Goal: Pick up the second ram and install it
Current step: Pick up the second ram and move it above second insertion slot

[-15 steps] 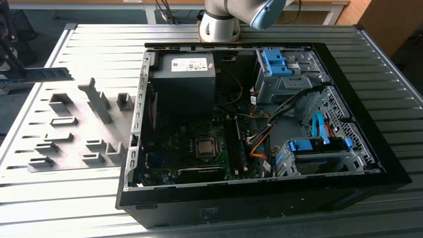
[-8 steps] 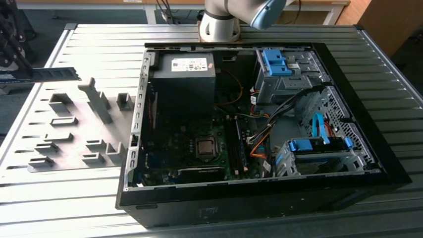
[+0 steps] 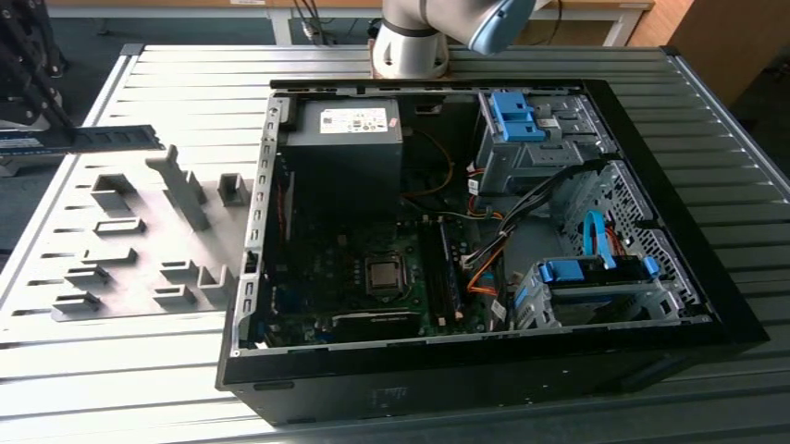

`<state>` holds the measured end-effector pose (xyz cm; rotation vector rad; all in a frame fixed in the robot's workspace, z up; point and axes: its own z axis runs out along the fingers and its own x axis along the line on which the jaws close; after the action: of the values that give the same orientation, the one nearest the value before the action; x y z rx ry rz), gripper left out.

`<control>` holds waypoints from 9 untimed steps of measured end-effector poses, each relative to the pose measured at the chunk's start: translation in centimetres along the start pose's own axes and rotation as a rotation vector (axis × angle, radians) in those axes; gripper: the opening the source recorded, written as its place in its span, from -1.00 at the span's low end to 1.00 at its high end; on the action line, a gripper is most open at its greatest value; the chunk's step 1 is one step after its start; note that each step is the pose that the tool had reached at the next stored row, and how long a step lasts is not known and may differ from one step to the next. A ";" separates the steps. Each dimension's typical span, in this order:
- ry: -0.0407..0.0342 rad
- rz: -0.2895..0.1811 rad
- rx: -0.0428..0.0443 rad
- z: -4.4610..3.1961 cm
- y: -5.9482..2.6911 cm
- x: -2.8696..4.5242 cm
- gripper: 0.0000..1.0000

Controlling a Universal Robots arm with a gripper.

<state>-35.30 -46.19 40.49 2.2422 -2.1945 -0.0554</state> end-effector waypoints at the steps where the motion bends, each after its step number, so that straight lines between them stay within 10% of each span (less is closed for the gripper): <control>1: 0.0001 0.000 -0.0001 -0.01 -0.24 0.01 -0.73; 9: 0.0000 0.000 -0.0001 -0.07 -2.36 0.05 -0.73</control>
<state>-32.94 -46.19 40.50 2.2422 -2.1944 -0.0555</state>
